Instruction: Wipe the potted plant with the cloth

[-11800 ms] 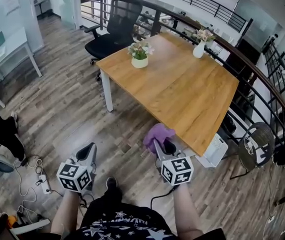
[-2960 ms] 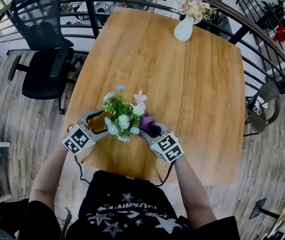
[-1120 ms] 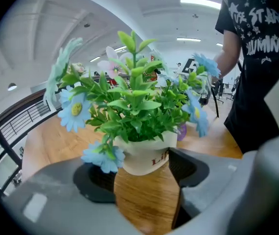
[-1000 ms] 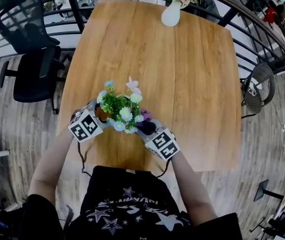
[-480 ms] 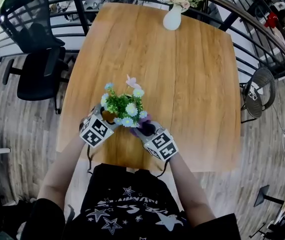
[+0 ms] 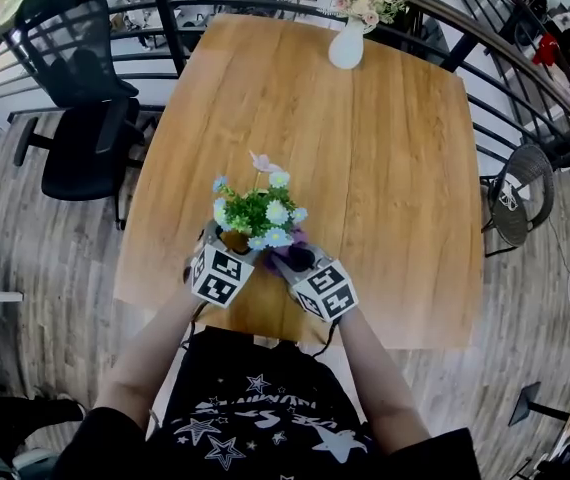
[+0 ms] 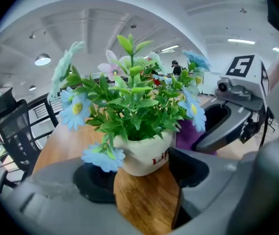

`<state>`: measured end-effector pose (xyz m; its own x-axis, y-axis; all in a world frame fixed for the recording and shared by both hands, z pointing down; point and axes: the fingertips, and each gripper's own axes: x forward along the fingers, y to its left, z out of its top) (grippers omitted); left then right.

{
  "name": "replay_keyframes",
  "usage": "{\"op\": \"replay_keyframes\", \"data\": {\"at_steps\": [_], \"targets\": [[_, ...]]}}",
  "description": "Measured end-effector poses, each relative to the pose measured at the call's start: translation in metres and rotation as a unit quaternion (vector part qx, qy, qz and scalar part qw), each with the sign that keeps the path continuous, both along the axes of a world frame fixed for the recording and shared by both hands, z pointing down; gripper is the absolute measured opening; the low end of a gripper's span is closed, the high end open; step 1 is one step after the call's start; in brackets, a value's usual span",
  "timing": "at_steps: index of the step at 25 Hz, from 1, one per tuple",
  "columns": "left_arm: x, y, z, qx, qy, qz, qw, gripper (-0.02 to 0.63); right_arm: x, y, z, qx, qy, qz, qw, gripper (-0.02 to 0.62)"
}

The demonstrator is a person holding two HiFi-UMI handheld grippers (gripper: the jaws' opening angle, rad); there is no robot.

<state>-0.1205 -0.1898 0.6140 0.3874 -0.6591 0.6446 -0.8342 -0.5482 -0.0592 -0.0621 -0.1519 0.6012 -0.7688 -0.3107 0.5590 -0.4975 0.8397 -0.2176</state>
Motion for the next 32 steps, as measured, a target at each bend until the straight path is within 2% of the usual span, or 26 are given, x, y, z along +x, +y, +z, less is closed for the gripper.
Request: {"op": "replay_keyframes", "data": {"at_steps": [4,7,11,14,19,21,22,23,26,32], "targets": [[0.008,0.011,-0.001,0.004,-0.007,-0.01,0.9999,0.29,0.0,0.002,0.001,-0.002,0.002,-0.003,1.0,0.083],[0.02,0.019,0.002,0.011,-0.014,0.005,0.9998,0.29,-0.001,0.003,0.004,0.003,0.007,-0.006,1.0,0.083],[0.02,0.018,0.004,0.008,-0.001,-0.003,1.0,0.29,0.001,-0.001,0.006,0.007,0.01,-0.008,1.0,0.083],[0.021,0.023,0.002,0.004,0.001,0.014,0.9999,0.29,0.003,0.0,0.006,0.007,0.012,-0.006,1.0,0.083],[0.011,0.023,-0.018,0.027,0.039,0.052,0.9975,0.29,0.007,-0.002,0.007,0.007,0.013,-0.004,1.0,0.083],[0.002,0.021,-0.022,0.03,0.048,0.08,0.9951,0.329,0.01,-0.002,0.008,0.006,0.013,0.0,1.0,0.083],[-0.002,0.02,-0.021,0.029,0.049,0.099,0.9935,0.37,0.012,-0.002,0.008,0.006,0.013,0.003,1.0,0.083],[-0.005,0.019,-0.02,0.028,0.046,0.121,0.9912,0.409,0.014,-0.002,0.008,0.006,0.014,0.005,1.0,0.083],[-0.011,0.009,-0.019,0.03,0.025,0.199,0.9792,0.47,0.016,-0.003,0.008,0.005,0.018,0.009,1.0,0.083],[-0.011,-0.02,-0.006,0.002,-0.021,0.331,0.9435,0.478,0.021,-0.007,0.009,-0.002,0.027,0.013,1.0,0.083]]}}
